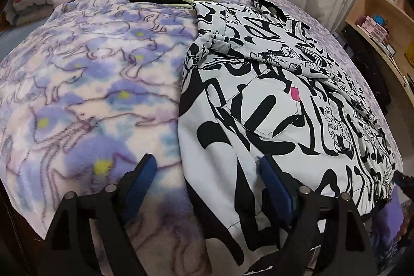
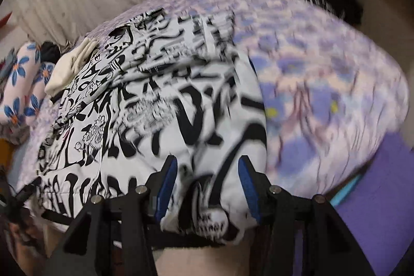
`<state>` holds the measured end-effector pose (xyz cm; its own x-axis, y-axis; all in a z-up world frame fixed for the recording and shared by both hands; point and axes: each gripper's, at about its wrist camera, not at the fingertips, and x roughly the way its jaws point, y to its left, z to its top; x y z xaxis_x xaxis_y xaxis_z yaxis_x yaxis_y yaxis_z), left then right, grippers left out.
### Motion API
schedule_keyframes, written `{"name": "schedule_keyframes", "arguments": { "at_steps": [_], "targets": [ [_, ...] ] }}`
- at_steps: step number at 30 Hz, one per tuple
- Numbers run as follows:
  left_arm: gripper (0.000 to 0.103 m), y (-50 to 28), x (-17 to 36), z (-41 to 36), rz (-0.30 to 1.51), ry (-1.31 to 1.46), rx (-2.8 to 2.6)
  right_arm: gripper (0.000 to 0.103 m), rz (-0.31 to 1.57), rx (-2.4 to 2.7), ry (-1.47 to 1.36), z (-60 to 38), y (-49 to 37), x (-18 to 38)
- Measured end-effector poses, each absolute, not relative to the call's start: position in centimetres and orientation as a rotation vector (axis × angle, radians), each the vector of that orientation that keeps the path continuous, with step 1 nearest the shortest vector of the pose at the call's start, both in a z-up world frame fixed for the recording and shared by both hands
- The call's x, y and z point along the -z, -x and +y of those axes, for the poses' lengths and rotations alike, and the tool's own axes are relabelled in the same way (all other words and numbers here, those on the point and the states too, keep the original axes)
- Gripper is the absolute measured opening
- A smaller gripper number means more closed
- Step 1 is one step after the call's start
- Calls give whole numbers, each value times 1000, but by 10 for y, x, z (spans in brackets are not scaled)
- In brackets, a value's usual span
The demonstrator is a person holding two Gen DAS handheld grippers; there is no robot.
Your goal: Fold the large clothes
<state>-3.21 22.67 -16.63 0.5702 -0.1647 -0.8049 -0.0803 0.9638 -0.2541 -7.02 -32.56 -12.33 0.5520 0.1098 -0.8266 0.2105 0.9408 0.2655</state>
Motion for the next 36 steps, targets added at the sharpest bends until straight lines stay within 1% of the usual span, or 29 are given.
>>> {"name": "schedule_keyframes", "arguments": {
  "at_steps": [2,4,15,22,25,28,30,32,36],
  "targets": [
    [86,32,168,223,967,253,63,49,990,33,-389,-327,76,129],
    [87,31,168,222,970,240,71,49,979,14,-396,-326,80,133],
    [87,34,168,223,981,255,96,49,923,12,-448,-343,87,133],
    [87,39,173,226,957,280,102,49,955,47,-440,-360,94,140],
    [87,40,175,229,953,295,115,49,996,-12,-493,-362,90,154],
    [87,39,175,229,957,305,119,49,994,-97,-520,-351,86,164],
    [83,40,174,228,960,305,124,49,983,-117,-500,-344,85,164],
    [72,42,173,228,962,321,148,49,962,-149,-486,-339,83,164],
    [71,43,173,227,970,346,174,49,975,-153,-509,-341,74,174]
  ]
}}
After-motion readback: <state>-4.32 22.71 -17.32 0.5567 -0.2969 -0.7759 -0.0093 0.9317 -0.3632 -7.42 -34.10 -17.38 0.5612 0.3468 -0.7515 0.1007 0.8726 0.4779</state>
